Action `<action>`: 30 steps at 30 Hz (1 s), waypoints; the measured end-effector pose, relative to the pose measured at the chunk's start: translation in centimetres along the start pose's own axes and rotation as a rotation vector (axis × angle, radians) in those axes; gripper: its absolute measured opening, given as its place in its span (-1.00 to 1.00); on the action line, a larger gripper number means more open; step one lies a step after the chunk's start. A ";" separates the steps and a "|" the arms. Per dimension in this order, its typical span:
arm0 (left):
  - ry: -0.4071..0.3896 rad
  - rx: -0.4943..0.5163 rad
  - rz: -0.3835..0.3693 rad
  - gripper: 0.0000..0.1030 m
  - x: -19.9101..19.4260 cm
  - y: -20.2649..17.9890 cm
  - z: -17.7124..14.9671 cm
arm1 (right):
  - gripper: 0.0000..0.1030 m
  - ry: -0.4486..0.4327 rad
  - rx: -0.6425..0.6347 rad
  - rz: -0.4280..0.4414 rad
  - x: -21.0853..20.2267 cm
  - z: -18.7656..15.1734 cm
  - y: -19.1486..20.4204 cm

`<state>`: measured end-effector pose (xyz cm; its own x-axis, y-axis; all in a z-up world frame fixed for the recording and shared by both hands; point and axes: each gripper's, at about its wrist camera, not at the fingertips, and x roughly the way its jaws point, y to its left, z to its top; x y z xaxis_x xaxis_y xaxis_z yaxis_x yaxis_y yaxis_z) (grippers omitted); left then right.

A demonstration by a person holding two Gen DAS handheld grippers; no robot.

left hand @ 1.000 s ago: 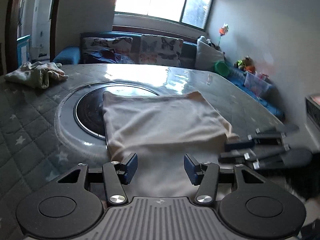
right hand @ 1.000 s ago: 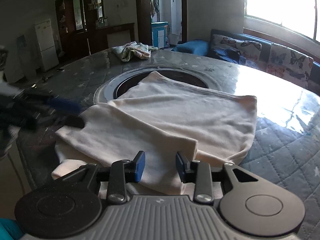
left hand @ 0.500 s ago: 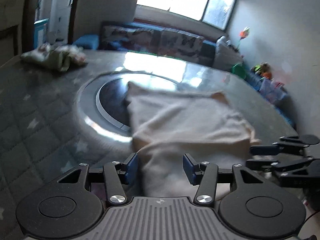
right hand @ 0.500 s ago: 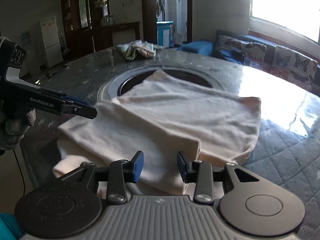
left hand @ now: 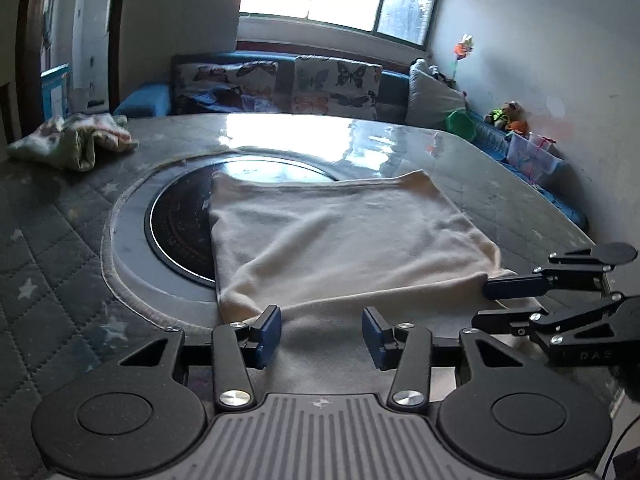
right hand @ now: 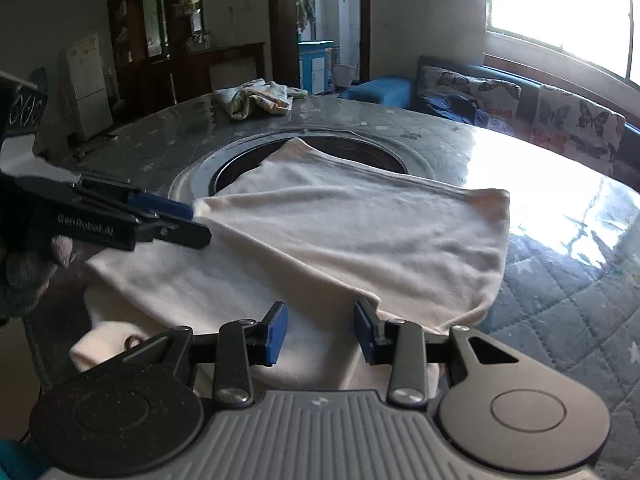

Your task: Fold clothes

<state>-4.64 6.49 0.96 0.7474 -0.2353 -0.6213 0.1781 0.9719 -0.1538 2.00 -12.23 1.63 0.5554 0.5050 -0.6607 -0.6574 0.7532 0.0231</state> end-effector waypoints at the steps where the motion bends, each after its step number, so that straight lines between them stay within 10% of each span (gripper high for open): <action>1: -0.001 0.007 -0.006 -0.06 -0.4 -0.2 -0.1 | -0.28 -0.002 -0.011 0.001 -0.4 -0.1 0.1; 17: 0.014 0.157 -0.045 0.02 -2.4 -3.8 -3.2 | -0.32 0.030 -0.045 -0.011 -3.1 -2.3 0.5; 23: 0.016 0.187 -0.041 0.03 -2.5 -4.2 -3.4 | -0.86 0.006 -0.027 0.013 -3.4 -2.3 0.4; 30: 0.005 0.214 -0.067 0.03 -2.8 -4.3 -3.2 | -0.97 -0.020 -0.002 0.055 -5.3 -1.7 0.2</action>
<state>-9.53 2.91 0.86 0.7264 -0.2990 -0.6188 0.3592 0.9328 -0.0290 -1.98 -15.48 3.85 0.5287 0.5538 -0.6433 -0.6883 0.7232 0.0569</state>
